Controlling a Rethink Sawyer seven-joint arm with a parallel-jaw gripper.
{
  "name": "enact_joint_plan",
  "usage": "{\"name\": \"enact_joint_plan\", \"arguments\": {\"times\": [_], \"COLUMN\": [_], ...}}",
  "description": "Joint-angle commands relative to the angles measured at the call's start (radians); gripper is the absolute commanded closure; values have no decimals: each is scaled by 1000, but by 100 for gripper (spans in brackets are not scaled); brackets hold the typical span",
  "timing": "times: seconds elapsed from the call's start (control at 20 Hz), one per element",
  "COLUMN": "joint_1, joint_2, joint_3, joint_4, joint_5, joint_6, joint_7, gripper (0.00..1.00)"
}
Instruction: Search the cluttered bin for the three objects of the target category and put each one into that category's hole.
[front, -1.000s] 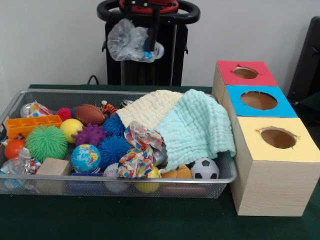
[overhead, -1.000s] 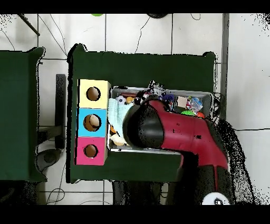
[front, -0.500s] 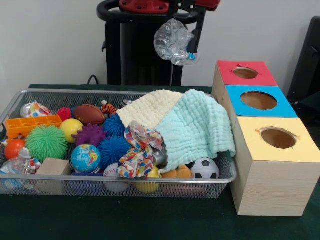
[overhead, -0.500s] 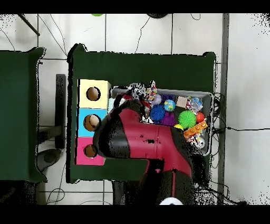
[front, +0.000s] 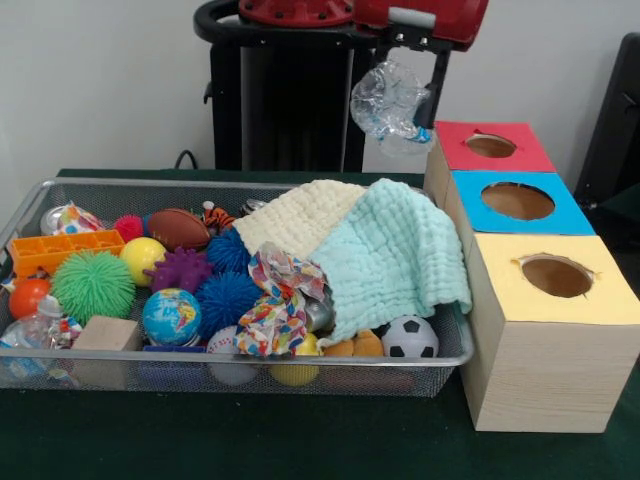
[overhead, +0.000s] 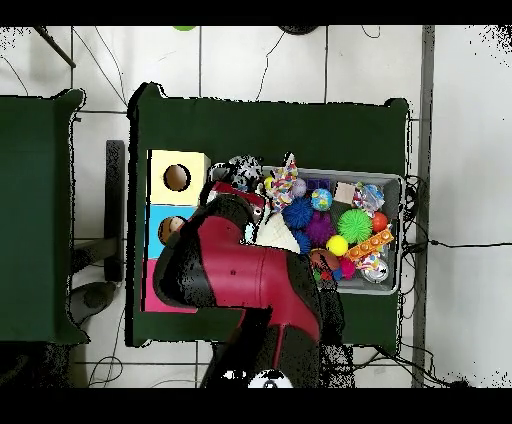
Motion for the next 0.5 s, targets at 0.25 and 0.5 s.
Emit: {"name": "enact_joint_plan", "arguments": {"times": [0.25,0.5], "joint_1": [103,142], "joint_2": [136,157], "joint_3": [-97,-104], "joint_4": [102,133], "joint_5": [123,154], "joint_6": [-205,-304], "joint_7": [276,250], "gripper": [100,100]}}
